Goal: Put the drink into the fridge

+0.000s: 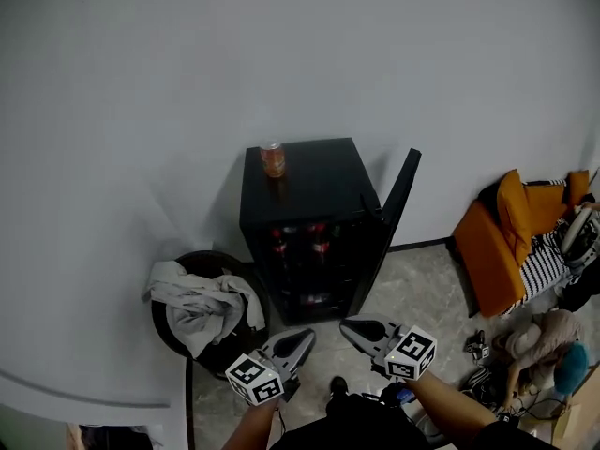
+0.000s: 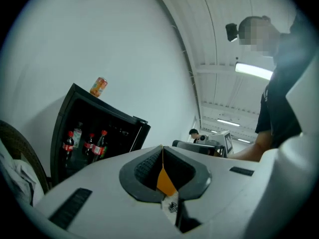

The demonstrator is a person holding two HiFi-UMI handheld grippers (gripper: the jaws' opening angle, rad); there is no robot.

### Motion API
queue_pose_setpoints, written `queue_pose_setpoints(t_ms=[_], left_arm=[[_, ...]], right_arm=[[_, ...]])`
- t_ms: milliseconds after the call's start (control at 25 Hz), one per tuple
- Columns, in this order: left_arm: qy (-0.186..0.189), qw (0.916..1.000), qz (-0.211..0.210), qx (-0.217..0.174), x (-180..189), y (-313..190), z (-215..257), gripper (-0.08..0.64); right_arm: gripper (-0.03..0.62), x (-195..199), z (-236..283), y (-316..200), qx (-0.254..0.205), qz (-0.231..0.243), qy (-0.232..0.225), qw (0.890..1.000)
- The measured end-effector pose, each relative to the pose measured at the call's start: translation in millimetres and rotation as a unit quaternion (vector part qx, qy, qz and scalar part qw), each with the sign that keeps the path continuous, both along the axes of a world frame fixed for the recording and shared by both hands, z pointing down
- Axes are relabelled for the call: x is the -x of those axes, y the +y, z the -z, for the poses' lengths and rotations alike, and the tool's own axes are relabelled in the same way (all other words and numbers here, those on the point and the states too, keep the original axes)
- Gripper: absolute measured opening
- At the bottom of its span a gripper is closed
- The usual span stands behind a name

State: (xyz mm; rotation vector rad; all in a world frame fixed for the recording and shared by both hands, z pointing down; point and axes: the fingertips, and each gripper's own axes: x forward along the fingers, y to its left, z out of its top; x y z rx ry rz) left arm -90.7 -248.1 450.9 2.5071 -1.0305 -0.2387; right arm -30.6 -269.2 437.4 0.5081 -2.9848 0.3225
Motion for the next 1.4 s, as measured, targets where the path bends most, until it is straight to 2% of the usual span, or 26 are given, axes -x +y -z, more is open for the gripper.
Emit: queue_pose_setpoints(t_ms=[80,200,360,560,640,720,880,1000,1160,1400], left_arm=[[0.006,0.9996,-0.027,0.001,-5.4,28.8,-2.3,0.012],[-0.013,0.9976,-0.068,-0.009,-10.2,80.9,-0.9,0.012],[-0.03,0.9961,-0.082,-0.011,2.7,151.1,-5.4,0.012],[0.023,0.9954,-0.093,0.007,16.9,223.3,-24.8,0.011],[0.036,0.9947,-0.096,0.002,17.5,238.6,-24.9,0.011],[0.035,0.9942,-0.101,-0.008,13.9,246.5,-19.1,0.011],[0.018,0.9942,-0.105,-0.013,-1.3,254.1,-2.1,0.012],[-0.003,0.994,-0.106,-0.029,-14.5,259.5,11.7,0.011],[0.01,0.9945,-0.097,-0.04,-26.7,272.3,28.3,0.012],[-0.017,0.9963,-0.08,-0.026,-55.6,311.3,26.6,0.011]], right_arm=[[0.031,-6.8,3.3,23.8,-0.006,-0.006,0.005,1.0],[0.031,-10.7,-2.8,64.2,0.006,-0.011,0.032,0.999],[0.031,-1.0,-14.9,129.7,0.001,-0.006,0.063,0.998],[0.031,20.5,-18.4,197.2,0.015,0.008,0.044,0.999],[0.031,22.0,-9.7,212.1,0.005,0.005,0.034,0.999],[0.031,18.8,-1.2,221.7,-0.004,0.0,0.027,1.0],[0.031,6.1,8.5,239.7,-0.02,0.003,0.031,0.999],[0.031,-4.9,22.0,252.7,-0.032,0.006,0.016,0.999],[0.031,-32.3,37.2,278.7,-0.046,0.012,0.001,0.999],[0.031,-75.2,34.3,319.1,-0.032,-0.001,-0.012,0.999]])
